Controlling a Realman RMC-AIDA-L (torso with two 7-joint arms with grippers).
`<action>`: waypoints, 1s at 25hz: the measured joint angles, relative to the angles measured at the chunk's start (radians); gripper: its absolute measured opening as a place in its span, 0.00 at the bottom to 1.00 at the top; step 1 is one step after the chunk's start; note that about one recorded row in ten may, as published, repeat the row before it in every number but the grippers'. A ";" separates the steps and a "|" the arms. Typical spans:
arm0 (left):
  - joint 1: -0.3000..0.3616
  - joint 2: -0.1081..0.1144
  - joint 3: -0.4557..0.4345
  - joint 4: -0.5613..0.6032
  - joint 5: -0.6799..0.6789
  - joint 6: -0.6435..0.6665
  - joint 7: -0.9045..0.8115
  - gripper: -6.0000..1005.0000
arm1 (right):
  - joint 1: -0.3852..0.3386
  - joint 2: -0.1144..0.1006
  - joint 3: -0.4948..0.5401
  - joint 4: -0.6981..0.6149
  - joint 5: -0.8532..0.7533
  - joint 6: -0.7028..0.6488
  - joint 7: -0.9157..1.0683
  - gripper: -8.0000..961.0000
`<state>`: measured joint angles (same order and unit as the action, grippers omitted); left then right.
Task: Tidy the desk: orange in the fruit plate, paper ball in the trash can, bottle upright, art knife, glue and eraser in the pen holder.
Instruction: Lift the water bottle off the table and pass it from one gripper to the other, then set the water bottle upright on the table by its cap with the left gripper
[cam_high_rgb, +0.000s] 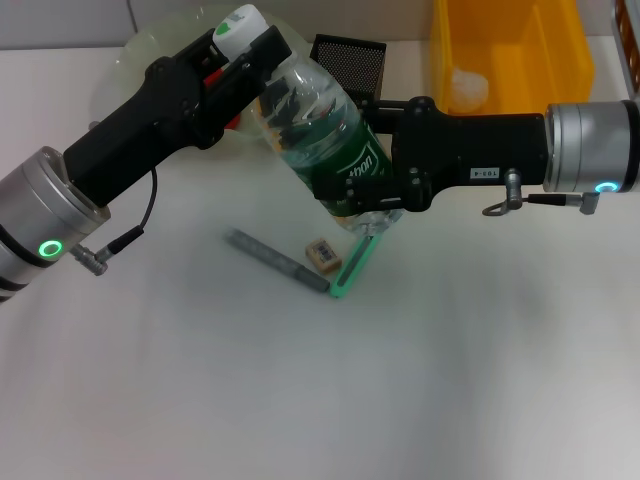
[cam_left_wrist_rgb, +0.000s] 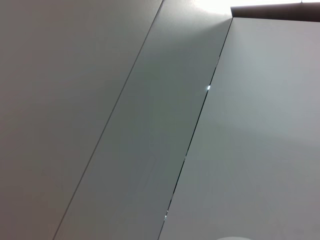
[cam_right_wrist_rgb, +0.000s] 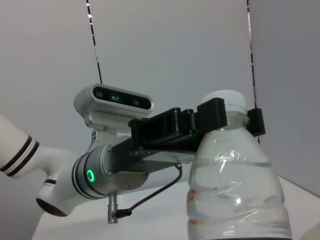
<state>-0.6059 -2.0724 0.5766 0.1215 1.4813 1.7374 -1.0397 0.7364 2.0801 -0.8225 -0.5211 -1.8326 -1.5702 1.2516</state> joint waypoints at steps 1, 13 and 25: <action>0.000 0.000 0.000 0.000 -0.001 0.000 0.000 0.45 | 0.000 0.000 0.000 -0.001 0.001 0.003 0.000 0.79; 0.008 0.000 0.000 0.005 -0.002 -0.013 -0.001 0.45 | -0.014 -0.001 0.000 -0.027 0.002 0.010 0.016 0.79; 0.025 0.003 -0.018 0.021 -0.002 -0.035 0.001 0.46 | -0.025 -0.005 0.000 -0.054 -0.020 0.003 0.046 0.79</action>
<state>-0.5808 -2.0693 0.5588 0.1426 1.4790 1.7025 -1.0387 0.7117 2.0754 -0.8223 -0.5751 -1.8528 -1.5669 1.2972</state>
